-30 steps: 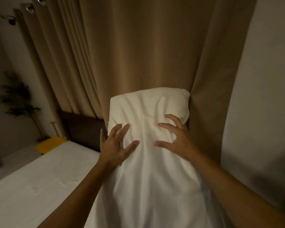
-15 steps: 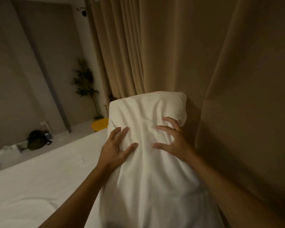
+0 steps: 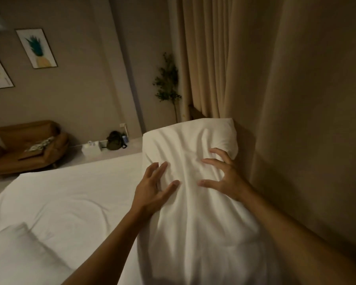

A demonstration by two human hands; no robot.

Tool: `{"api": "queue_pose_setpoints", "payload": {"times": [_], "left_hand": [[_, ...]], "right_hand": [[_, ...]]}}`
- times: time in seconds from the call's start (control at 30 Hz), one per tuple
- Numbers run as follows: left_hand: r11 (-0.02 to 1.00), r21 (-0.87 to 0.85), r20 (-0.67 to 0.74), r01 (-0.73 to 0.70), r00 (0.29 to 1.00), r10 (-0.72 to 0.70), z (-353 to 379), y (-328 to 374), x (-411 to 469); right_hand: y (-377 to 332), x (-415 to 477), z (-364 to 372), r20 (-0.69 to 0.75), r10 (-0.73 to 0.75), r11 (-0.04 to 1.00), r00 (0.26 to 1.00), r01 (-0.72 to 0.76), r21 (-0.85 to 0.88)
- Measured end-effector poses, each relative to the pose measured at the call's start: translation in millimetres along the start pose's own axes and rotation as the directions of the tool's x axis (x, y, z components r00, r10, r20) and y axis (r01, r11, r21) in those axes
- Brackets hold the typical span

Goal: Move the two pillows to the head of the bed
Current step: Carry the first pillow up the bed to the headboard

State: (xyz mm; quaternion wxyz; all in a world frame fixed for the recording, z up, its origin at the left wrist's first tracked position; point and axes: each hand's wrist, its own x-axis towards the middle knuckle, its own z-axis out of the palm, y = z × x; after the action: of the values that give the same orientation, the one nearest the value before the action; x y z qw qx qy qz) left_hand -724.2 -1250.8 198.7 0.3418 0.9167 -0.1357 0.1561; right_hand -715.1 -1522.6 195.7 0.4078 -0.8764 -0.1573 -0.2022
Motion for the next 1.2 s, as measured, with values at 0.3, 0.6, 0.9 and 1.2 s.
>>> {"api": "queue_pose_setpoints", "payload": {"times": [0.3,0.6,0.9,1.2], "left_hand": [[0.996,0.044,-0.063,0.080,0.995,-0.077,10.5,-37.8,38.0],[0.997,0.036,-0.124,0.070,0.990,-0.065,-4.4,-64.8,79.7],[0.993,0.068,-0.166,0.098,0.982,-0.086,-26.2,-86.8,125.3],[0.990,0.086,-0.184,0.115,0.978,-0.097,-4.0,-118.4,208.8]], "right_hand": [[29.2,61.8,33.8,0.110,-0.045,0.998,0.993,0.041,0.042],[18.9,119.1,50.8,0.162,-0.063,0.998,0.985,0.060,0.027],[24.6,183.3,75.8,0.149,-0.122,0.991,0.981,0.110,0.082],[74.2,267.9,101.0,0.162,-0.167,0.980,0.972,0.146,0.136]]}}
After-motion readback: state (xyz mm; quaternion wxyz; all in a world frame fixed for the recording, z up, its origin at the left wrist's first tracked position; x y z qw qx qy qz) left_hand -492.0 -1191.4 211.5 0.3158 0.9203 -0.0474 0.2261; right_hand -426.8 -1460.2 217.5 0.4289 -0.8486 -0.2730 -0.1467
